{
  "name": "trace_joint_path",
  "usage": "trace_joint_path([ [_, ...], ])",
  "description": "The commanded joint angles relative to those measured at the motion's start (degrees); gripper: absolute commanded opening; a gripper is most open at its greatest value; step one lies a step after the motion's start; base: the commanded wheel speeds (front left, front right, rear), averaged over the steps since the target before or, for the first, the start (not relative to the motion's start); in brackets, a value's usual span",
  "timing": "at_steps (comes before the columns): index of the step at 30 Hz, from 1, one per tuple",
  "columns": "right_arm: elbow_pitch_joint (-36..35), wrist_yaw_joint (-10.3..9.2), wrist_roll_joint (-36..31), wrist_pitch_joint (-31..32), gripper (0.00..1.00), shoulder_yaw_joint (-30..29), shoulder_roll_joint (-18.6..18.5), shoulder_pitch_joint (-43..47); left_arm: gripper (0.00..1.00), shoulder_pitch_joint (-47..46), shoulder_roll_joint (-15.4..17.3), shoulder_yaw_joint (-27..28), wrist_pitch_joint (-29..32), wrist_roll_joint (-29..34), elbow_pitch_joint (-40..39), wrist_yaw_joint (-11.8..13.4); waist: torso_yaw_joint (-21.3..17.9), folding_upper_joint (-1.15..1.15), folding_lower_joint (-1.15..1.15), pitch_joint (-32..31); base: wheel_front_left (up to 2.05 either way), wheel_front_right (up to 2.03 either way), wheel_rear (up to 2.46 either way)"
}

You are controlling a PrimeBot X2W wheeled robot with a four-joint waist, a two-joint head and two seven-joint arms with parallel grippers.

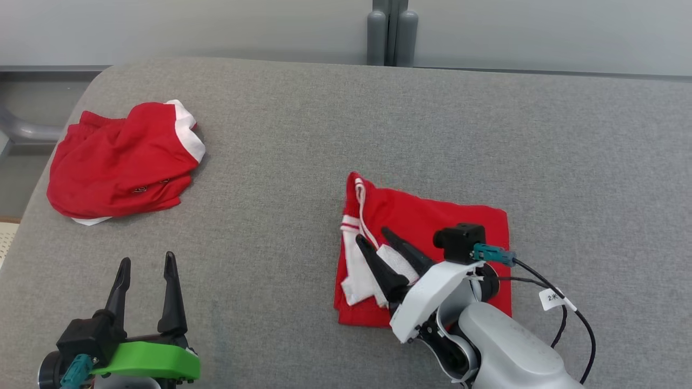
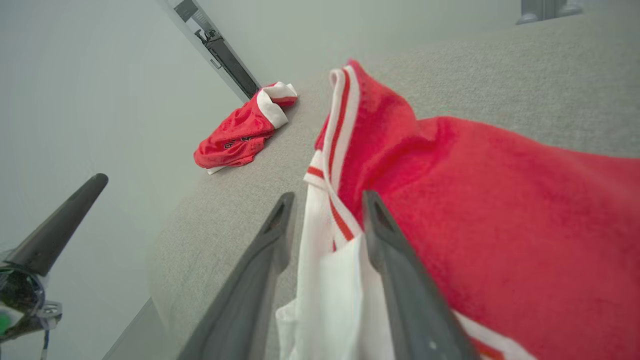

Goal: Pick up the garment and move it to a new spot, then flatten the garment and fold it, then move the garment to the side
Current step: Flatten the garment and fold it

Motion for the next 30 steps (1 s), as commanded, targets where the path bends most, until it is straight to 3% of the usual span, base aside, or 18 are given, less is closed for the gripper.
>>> trace_joint_path([
  [1,-0.03,-0.03,0.41,-1.49,1.0,0.2,-0.19,-1.22,1.0,-0.74,0.1,0.24,-0.18,-0.11,0.07,0.19,-0.64,0.0,0.0,-0.32,0.0,0.0,0.0],
  [8,-3.51,-0.03,-1.98,-5.42,1.0,-5.42,-4.48,-1.67,1.0,-0.07,0.1,0.46,-0.18,0.73,-0.53,0.15,-3.15,0.0,0.0,-1.5,0.0,0.0,0.0],
  [16,-14.39,-0.03,-8.47,-5.62,1.0,-20.73,-9.16,6.74,1.0,0.11,0.1,1.21,-0.18,1.14,-1.37,0.07,-6.22,0.0,0.0,-2.06,0.0,0.0,0.0],
  [24,-23.42,-0.03,-14.85,-5.64,1.0,-29.22,-8.13,16.94,1.0,0.88,0.11,2.17,-0.18,2.23,-2.56,0.14,-8.08,0.0,0.0,-3.2,0.0,0.0,0.0],
  [30,-27.26,-0.03,-18.56,-5.64,1.0,-31.77,-6.81,23.44,1.0,1.99,0.1,3.06,-0.18,3.31,-2.66,0.32,-9.21,0.0,0.0,-4.3,0.0,0.0,0.0],
])
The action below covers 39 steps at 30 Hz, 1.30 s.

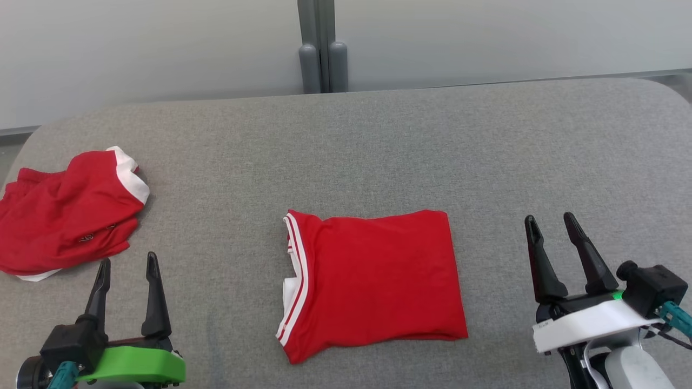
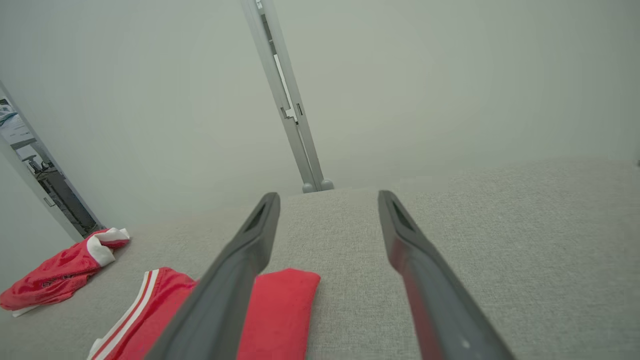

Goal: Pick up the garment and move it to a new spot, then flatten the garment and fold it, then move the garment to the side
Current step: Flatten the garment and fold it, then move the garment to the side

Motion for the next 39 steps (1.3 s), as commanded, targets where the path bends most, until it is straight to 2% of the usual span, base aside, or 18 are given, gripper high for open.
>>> trace_joint_path([
  [1,-0.74,-0.03,-0.88,-0.14,1.0,-0.26,0.07,1.43,1.0,1.22,0.12,0.15,-0.18,0.92,0.28,0.3,-0.6,0.0,0.0,-0.57,0.0,0.0,0.0],
  [15,-2.97,-0.03,-6.21,-0.14,1.0,-1.62,1.42,8.43,1.0,3.74,1.34,-0.34,-0.18,3.4,1.54,-0.29,-0.86,0.0,0.0,-3.63,0.0,0.0,0.0],
  [24,-1.95,-0.03,-8.09,-0.15,1.0,-2.13,1.86,9.48,1.0,4.83,3.21,-0.52,-0.18,2.07,1.68,-0.43,0.13,0.0,0.0,-4.7,0.0,0.0,0.0],
  [39,-1.27,-0.03,-9.08,-0.15,1.0,-2.55,1.85,9.4,1.0,5.87,3.36,-0.78,-0.18,0.91,1.92,-0.44,0.4,0.0,0.0,-4.88,0.0,0.0,0.0],
])
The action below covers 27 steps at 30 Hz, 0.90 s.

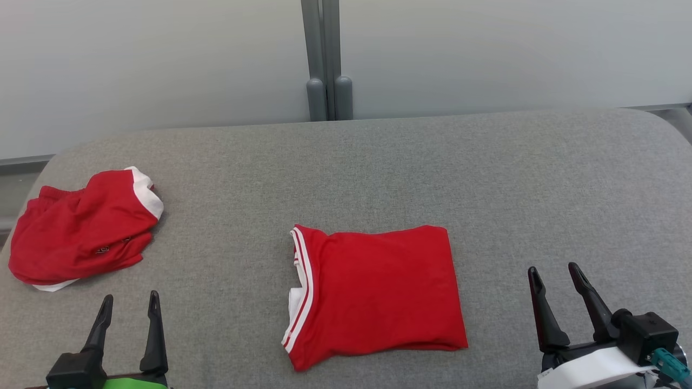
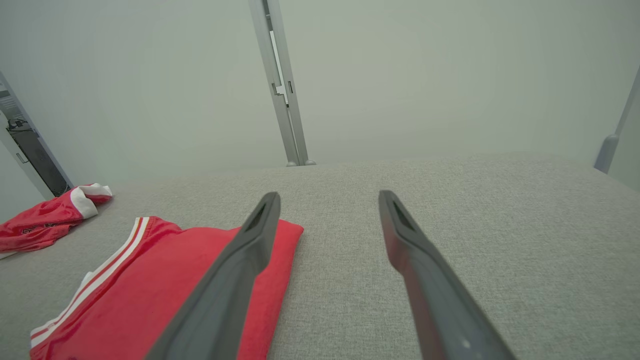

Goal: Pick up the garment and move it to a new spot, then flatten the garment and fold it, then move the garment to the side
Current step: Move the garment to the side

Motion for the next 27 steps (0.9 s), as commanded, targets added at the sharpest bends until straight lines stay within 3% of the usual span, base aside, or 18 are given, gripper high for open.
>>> trace_joint_path([
  [1,-0.21,-0.03,-0.5,-0.15,1.0,0.06,0.0,0.07,1.0,0.58,0.33,0.24,-0.18,-0.66,0.21,-0.16,-0.1,0.0,0.0,0.02,0.0,0.0,0.0],
  [27,0.57,-0.03,-0.76,-0.15,1.0,1.03,0.06,-0.94,1.0,0.17,0.0,0.57,-0.18,-0.53,0.7,-0.18,0.08,0.0,0.0,-0.12,0.0,0.0,0.0],
])
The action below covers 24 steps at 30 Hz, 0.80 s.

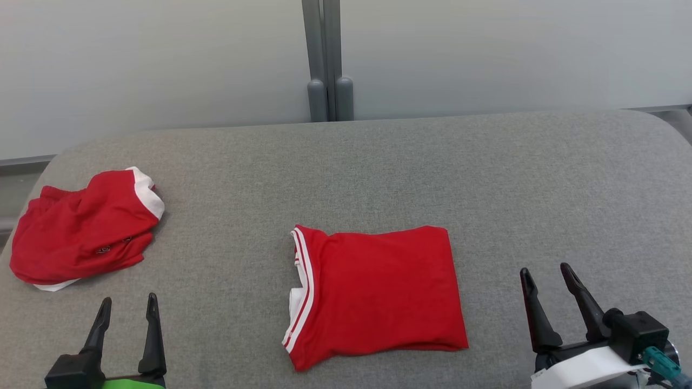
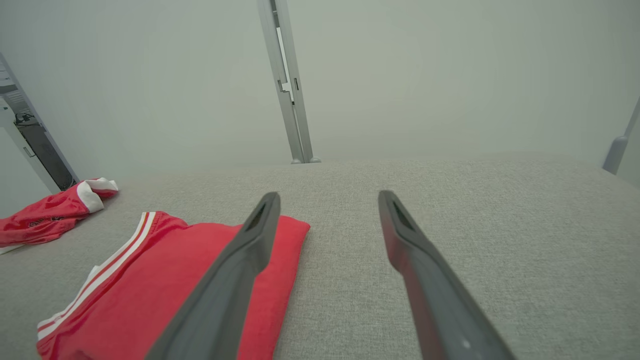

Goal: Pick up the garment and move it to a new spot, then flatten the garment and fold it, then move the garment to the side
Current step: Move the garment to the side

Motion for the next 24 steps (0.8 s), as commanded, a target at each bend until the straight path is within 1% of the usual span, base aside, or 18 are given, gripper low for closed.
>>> trace_joint_path([
  [1,0.07,-0.03,-0.23,-0.15,1.0,0.37,-0.12,-1.3,1.0,0.11,-0.05,0.25,-0.18,-0.35,-0.01,-0.18,-0.03,0.0,0.0,0.12,0.0,0.0,0.0],
  [6,1.29,-0.03,-0.29,-0.15,1.0,3.52,-1.35,-5.43,1.0,-0.09,-0.39,0.2,-0.18,-0.27,0.04,-0.19,-0.21,0.0,0.0,0.61,0.0,0.0,0.0],
  [8,3.05,-0.03,-0.11,-0.14,1.0,5.03,-1.78,-7.41,1.0,-0.52,-0.46,0.03,-0.18,-0.16,0.17,-0.19,-0.06,0.0,0.0,0.84,0.0,0.0,0.0],
  [14,11.62,-0.03,0.26,2.83,1.0,8.69,-2.12,-14.4,1.0,-1.3,-0.83,-0.86,-0.18,-0.06,0.46,-0.19,0.93,0.0,0.0,1.72,0.0,0.0,0.0],
  [18,18.29,-0.03,0.91,4.35,1.0,9.98,-1.23,-18.41,1.0,-1.93,-1.06,-1.29,-0.18,-0.38,0.65,-0.18,1.94,0.0,0.0,2.72,0.0,0.0,0.0],
  [24,28.42,-0.03,1.73,4.74,1.0,11.22,-0.19,-22.44,1.0,-2.81,-1.19,-1.62,-0.18,-0.34,0.72,-0.18,3.52,0.0,0.0,4.31,0.0,0.0,0.0],
])
